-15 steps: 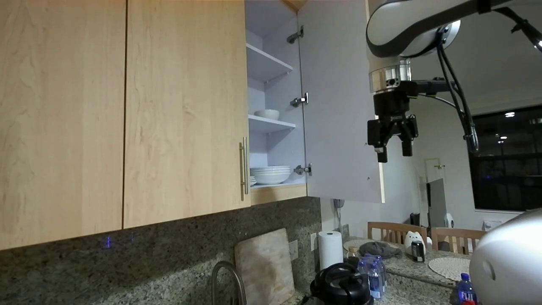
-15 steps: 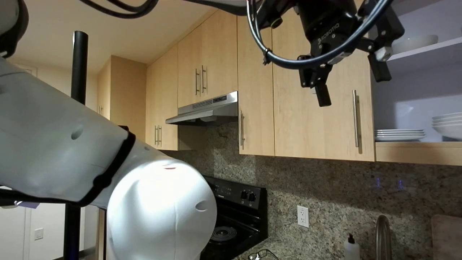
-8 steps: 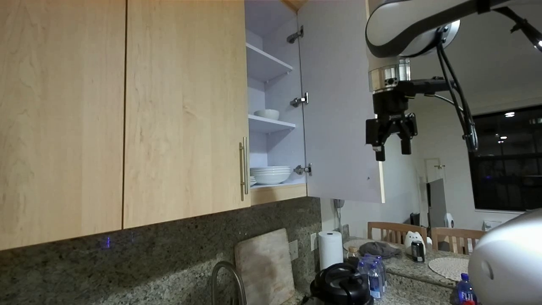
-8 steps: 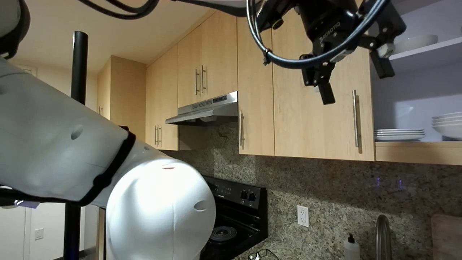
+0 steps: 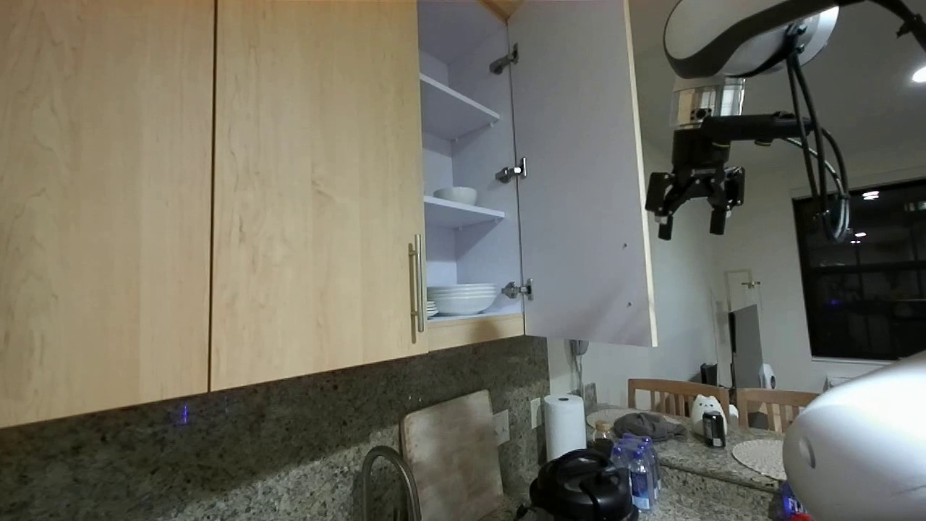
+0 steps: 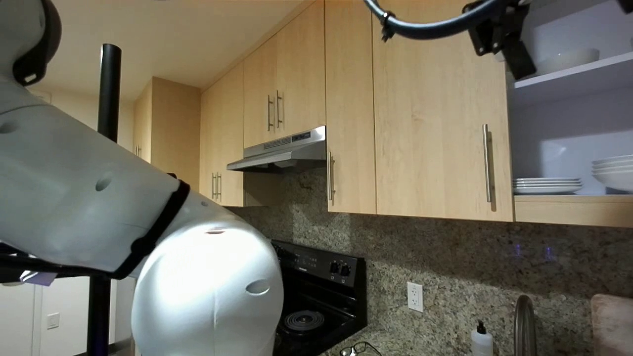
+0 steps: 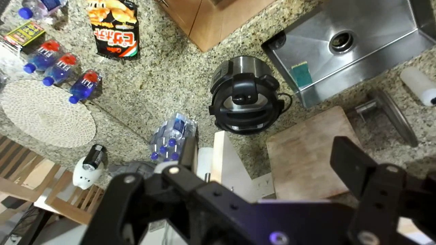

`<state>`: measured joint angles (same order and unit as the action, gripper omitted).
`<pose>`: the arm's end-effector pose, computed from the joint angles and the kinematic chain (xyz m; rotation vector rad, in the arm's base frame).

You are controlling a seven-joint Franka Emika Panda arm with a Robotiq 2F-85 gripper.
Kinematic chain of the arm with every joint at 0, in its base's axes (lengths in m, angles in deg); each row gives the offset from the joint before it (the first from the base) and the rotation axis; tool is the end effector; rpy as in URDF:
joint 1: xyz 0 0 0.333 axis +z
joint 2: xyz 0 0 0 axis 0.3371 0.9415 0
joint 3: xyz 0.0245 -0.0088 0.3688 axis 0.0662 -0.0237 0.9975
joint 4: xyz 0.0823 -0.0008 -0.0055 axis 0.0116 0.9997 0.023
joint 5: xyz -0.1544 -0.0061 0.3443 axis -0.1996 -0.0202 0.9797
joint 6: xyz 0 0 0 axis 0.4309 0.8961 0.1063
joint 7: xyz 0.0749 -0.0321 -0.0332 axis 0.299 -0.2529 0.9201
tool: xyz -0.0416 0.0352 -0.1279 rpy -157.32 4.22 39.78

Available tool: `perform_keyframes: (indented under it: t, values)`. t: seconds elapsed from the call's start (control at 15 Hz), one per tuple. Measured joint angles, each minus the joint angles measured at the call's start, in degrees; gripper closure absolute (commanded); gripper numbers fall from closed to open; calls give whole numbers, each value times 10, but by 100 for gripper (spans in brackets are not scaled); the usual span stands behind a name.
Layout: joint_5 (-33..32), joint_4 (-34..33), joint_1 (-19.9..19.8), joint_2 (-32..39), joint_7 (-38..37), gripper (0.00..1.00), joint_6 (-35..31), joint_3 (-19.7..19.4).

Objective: Close the open cabinet door

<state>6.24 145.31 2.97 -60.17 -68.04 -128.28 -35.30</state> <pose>0.1330 -0.2042 0.6771 2.7999 -0.8703 0.4955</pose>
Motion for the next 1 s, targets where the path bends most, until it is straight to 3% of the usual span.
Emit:
perform_keyframes:
  t: [0.47,1.0]
  values:
    - [-47,-32,-53,69,-82,0,-95,5]
    - [-49,-38,-69,86,-96,0,-101,10]
